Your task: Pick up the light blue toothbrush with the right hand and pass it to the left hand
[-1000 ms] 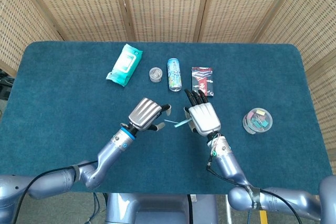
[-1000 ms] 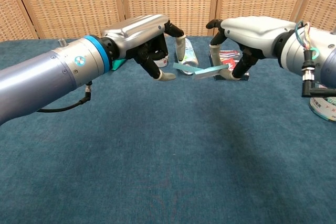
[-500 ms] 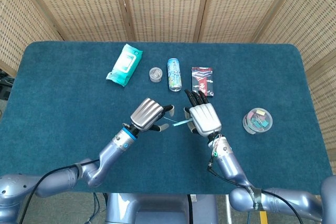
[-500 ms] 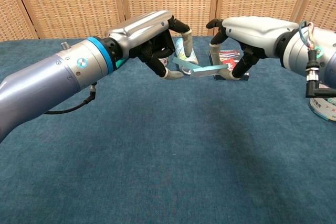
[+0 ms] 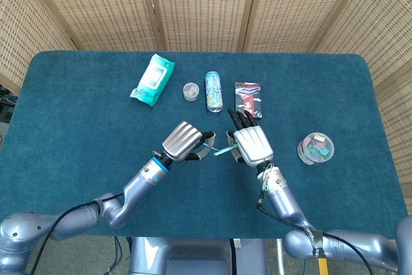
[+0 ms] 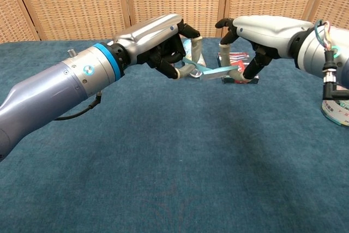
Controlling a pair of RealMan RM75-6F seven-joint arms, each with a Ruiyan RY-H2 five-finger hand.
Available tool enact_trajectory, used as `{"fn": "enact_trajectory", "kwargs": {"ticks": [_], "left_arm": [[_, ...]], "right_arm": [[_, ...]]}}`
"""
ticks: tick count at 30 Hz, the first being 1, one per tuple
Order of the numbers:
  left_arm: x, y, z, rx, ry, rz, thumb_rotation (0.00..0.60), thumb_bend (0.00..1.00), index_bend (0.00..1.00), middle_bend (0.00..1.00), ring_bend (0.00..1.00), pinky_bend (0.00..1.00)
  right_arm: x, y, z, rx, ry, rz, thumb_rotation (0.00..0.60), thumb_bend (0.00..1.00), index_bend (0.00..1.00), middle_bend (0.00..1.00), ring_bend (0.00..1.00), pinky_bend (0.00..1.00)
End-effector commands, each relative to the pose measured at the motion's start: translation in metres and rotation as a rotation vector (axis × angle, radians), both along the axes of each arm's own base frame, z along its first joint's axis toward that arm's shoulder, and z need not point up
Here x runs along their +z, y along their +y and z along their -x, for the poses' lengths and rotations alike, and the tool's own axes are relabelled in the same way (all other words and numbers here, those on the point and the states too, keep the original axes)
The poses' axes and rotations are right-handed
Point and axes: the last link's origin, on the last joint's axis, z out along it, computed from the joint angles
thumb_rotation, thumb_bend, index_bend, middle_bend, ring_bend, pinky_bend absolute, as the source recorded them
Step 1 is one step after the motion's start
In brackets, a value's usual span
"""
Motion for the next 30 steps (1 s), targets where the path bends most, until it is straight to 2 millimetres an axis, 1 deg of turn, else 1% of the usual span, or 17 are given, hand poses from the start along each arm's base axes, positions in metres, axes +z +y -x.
{"fn": "enact_trajectory", "kwargs": {"ticks": [1,4,7,11,14,16,19,25,26,28,29,30], "left_arm": [[-0.001,0.0,0.0,-0.002,-0.007,0.002,0.6,0.44,0.56,0.95,1.0,0.97],[-0.001,0.0,-0.001,-0.008,-0.008,-0.003,0.6,0.46,0.59,0.95,1.0,0.97],[-0.001,-0.001,-0.001,-0.009,-0.011,-0.002,0.6,0.48,0.64,0.95,1.0,0.97],[-0.003,-0.002,-0.001,-0.009,-0.014,-0.001,0.6,0.57,0.73,0.96,1.0,0.97],[-0.001,0.0,0.003,0.0,-0.009,-0.014,0.6,0.6,0.74,0.96,1.0,0.97],[0.003,0.003,0.008,0.009,-0.001,-0.026,0.6,0.6,0.75,0.96,1.0,0.97],[0.016,0.008,0.025,0.024,0.021,-0.064,0.6,0.6,0.76,0.96,1.0,0.97],[0.048,0.02,0.081,0.094,0.107,-0.144,0.6,0.6,0.77,0.96,1.0,0.97],[0.054,0.022,0.094,0.119,0.117,-0.148,0.6,0.6,0.77,0.96,1.0,0.97],[0.061,0.022,0.107,0.138,0.125,-0.153,0.6,0.6,0.77,0.96,1.0,0.97],[0.065,0.023,0.114,0.147,0.127,-0.157,0.6,0.58,0.77,0.94,0.99,0.97],[0.069,0.023,0.121,0.155,0.133,-0.166,0.6,0.53,0.76,0.91,0.96,0.95]], "right_arm": [[0.0,0.0,0.0,-0.003,-0.004,-0.001,0.6,0.6,0.61,0.0,0.0,0.0],[0.0,-0.001,0.0,-0.004,-0.004,0.001,0.6,0.6,0.61,0.0,0.0,0.0],[0.001,-0.001,0.001,-0.006,-0.007,0.003,0.6,0.6,0.61,0.0,0.0,0.0],[0.002,-0.002,0.002,-0.005,-0.006,0.007,0.6,0.6,0.61,0.0,0.0,0.0],[0.004,-0.003,0.004,0.0,0.011,0.019,0.6,0.6,0.61,0.0,0.0,0.0],[0.005,-0.005,0.008,0.007,0.036,0.032,0.6,0.6,0.61,0.0,0.0,0.0],[0.009,-0.009,0.016,0.004,0.065,0.054,0.6,0.6,0.61,0.0,0.0,0.0],[0.013,-0.016,0.037,-0.041,0.079,0.061,0.6,0.6,0.61,0.0,0.0,0.0],[0.013,-0.017,0.042,-0.05,0.081,0.059,0.6,0.6,0.61,0.0,0.0,0.0],[0.012,-0.018,0.045,-0.058,0.083,0.057,0.6,0.6,0.61,0.0,0.0,0.0],[0.011,-0.018,0.047,-0.062,0.085,0.055,0.6,0.6,0.61,0.0,0.0,0.0],[0.01,-0.019,0.049,-0.067,0.088,0.053,0.6,0.6,0.61,0.0,0.0,0.0]]}}
